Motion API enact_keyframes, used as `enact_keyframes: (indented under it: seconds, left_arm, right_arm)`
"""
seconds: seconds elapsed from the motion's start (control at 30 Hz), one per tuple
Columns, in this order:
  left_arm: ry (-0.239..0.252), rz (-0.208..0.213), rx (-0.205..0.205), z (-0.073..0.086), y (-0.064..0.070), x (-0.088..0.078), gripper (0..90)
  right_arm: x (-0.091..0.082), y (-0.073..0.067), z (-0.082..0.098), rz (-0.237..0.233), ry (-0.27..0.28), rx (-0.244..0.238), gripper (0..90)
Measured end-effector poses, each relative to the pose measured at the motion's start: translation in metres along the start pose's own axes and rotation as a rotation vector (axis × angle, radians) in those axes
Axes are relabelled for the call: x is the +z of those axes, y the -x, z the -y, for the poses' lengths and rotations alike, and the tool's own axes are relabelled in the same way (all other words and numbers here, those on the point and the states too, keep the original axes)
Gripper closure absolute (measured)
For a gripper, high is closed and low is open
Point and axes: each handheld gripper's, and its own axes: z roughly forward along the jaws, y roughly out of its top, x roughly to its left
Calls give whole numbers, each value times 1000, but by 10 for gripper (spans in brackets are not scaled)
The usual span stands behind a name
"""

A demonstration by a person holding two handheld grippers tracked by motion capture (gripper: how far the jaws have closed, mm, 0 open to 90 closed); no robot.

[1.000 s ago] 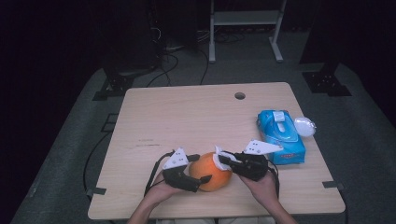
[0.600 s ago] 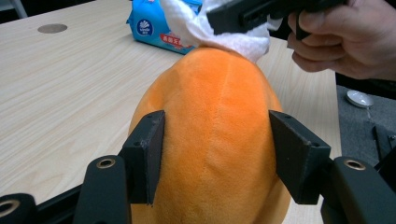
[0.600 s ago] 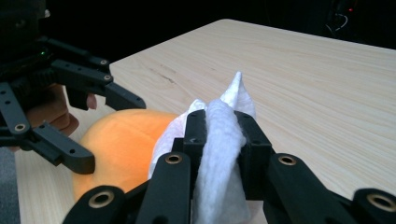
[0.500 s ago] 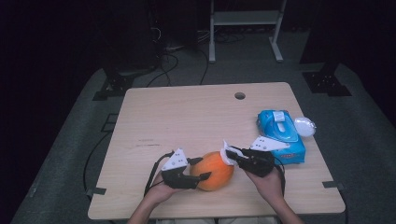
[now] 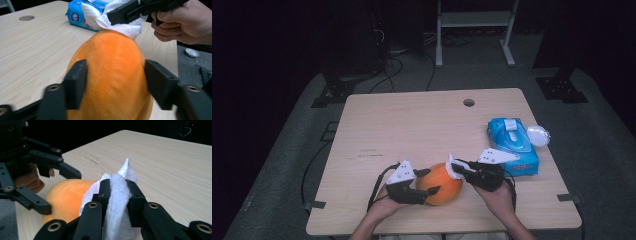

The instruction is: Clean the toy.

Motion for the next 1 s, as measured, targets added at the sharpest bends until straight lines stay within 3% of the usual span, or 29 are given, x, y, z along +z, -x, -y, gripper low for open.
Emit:
enact_keyframes:
  seconds: [0.1, 0.17, 0.3, 0.4, 0.47, 0.6, 0.7, 0.77, 0.87, 0.93, 1.0]
  left_arm:
    - [-23, -26, -20, 4, -5, 0, 198]
    - [-32, -18, -53, 8, -8, 2, 162]
    - [-42, -21, -19, 9, -4, 3, 260]
    - [-65, -28, 23, 7, -1, 1, 350]
    - [-60, -23, 16, 6, -2, -2, 386]
    - [-25, -12, -16, 2, -1, -6, 416]
    - [-32, -22, 8, -2, 3, -5, 415]
    - [-41, -27, 27, -2, 4, -4, 403]
    - [-36, -32, 20, 0, 2, -3, 315]
    - [-28, -26, 4, 2, 0, -2, 223]
    - [-28, -25, 3, 3, -2, -2, 193]
  right_arm:
    - [1, 3, 1, 0, 0, 12, 757]
    - [0, 6, 2, 2, 0, 23, 757]
    - [1, -4, -1, -21, 6, 12, 756]
    - [4, -15, -5, -104, 17, 14, 756]
    - [6, -19, -6, -95, 7, -14, 757]
    - [3, -6, -3, -46, 1, 8, 757]
    - [2, 1, 0, -42, 9, 47, 757]
    - [1, -6, -2, -55, 15, 40, 757]
    - [2, -15, -5, -64, 6, -6, 757]
    - [4, -13, -3, -58, -4, -12, 757]
    - [5, -8, 0, -48, -9, 5, 757]
